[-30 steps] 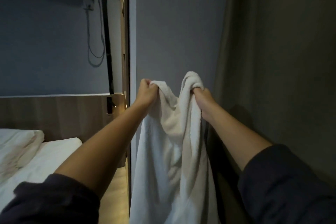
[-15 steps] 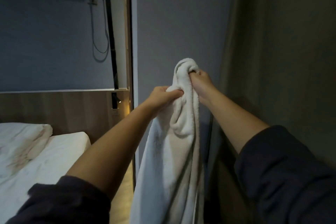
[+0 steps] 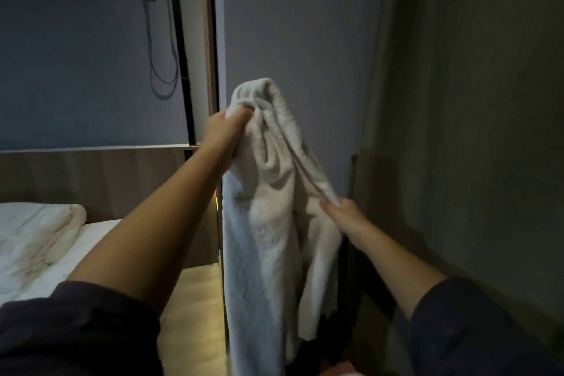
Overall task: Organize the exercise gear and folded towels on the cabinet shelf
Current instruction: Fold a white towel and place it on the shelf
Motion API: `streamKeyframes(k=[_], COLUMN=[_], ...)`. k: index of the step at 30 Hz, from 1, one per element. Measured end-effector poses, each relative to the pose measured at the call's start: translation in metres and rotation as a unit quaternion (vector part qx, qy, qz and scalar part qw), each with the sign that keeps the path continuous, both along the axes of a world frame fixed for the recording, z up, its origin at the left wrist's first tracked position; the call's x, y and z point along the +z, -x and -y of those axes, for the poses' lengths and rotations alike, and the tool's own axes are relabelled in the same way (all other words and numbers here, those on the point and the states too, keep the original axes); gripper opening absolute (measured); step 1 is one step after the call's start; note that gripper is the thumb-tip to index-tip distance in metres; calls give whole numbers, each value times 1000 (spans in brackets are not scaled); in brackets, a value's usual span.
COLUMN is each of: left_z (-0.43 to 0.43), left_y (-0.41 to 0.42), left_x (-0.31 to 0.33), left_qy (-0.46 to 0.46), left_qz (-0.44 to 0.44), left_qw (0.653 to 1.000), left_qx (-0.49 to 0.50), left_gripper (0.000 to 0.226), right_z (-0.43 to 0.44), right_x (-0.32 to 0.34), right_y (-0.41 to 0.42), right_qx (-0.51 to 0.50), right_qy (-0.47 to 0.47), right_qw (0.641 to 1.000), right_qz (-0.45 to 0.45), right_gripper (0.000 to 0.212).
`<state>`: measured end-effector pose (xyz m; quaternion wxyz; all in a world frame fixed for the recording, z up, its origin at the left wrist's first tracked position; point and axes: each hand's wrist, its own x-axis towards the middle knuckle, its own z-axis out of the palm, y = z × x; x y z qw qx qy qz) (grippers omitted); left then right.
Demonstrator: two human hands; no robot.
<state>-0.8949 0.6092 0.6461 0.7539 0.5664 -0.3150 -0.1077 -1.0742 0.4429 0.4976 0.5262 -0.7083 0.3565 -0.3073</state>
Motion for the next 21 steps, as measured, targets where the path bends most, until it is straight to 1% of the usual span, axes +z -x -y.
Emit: streamKeyframes(k=[2,4,6,9,11,13,16,19,21], left_z=[-11,-20,-28,-37,-42,-48,-64,-86,-102], left_y=[-4,-7,-8,-10,-8,-8,-18,-35,-49], left_x=[-11,-23,-36,-58,-72,-84,-103,-122,-133], left_qy=[-23,-32,-53,-89,-101,-106,-112,-130,-135], left_qz=[-5,-13,-10,-7,0,2,-16,-31,-41], left_qw=[1000,999,998,996,995,994,993,991,990], left_qx=[5,11,11,-4,-13,-18,-19,-24,-33], left_gripper=[5,4,4,8,14,17,15,14,19], right_z=[-2,-10,-23,-51,-70,-87,-108,-129,-147], right_x=[20,41,55,61,58,54,39,21,9], right_y=[-4,-12,-24,-42,-51,-57,-67,-79,-90], right_qx=[-23,-15,12,79,127,147,142,133,119], right_qy=[-23,-23,-18,-32,-57,-60,-48,-67,-89], right_qw=[997,994,988,975,967,967,973,975,975], right_qz=[65,110,154,207,214,199,177,168,167], right_gripper=[34,25,12,15,16,20,25,20,19])
